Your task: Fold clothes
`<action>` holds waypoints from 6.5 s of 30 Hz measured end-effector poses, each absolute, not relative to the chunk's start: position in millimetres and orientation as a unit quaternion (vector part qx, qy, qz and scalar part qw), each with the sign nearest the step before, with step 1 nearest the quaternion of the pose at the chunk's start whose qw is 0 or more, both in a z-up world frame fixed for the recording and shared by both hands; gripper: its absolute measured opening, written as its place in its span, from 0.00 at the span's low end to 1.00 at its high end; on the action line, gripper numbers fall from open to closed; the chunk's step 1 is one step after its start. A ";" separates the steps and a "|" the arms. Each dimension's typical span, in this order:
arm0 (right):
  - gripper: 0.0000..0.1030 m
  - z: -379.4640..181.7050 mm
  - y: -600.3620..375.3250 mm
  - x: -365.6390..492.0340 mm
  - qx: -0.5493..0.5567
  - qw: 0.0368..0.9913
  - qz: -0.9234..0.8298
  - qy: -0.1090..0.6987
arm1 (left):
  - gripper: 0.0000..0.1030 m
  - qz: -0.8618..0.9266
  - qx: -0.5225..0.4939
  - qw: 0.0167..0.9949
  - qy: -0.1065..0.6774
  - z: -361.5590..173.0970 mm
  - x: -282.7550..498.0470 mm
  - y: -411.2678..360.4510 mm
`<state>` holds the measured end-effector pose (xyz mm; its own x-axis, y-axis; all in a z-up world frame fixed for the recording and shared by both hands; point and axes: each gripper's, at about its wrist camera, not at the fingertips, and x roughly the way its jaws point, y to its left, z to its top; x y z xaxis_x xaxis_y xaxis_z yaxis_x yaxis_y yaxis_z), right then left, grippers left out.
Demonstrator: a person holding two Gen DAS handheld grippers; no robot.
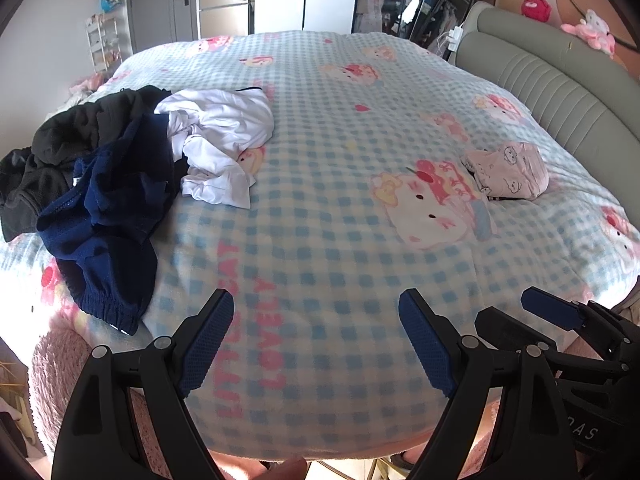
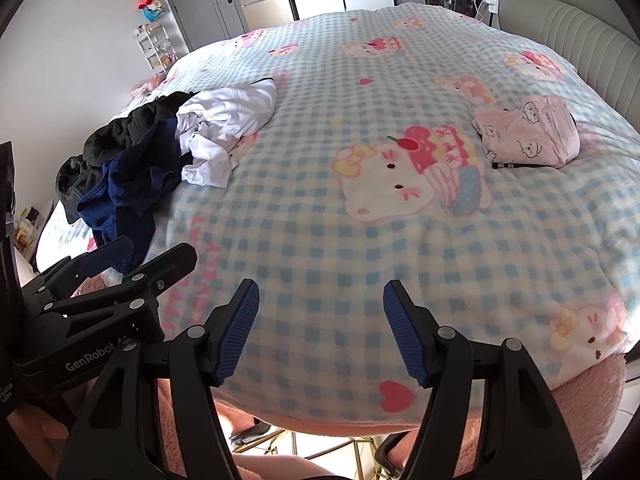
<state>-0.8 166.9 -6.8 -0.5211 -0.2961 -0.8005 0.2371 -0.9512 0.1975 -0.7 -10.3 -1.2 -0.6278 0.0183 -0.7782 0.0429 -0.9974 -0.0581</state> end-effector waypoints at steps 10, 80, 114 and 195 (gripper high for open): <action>0.69 -21.2 117.0 -11.5 0.497 0.209 -0.842 0.019 | 0.84 -0.893 0.425 0.060 0.131 -13.0 -7.3 -107.1; 0.21 -31.0 156.6 -15.3 0.469 0.207 -0.855 -0.077 | 0.20 -0.823 0.489 -0.208 0.198 -60.0 -65.6 -16.8; 0.57 -79.0 169.5 -16.8 0.538 0.177 -0.824 -0.026 | 0.33 -0.829 0.537 0.012 0.157 -82.5 14.0 -114.1; 0.28 -89.6 285.5 -61.5 0.478 0.125 -0.844 -0.207 | 0.16 -0.835 0.467 -0.126 0.265 -108.1 -100.3 -43.3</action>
<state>-61.5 285.5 -89.6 -0.5115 -0.4095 -0.7555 0.0136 -0.8829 0.4693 -100.3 -43.3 -108.1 -0.5327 0.4577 -0.7119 0.0360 -0.8281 -0.5594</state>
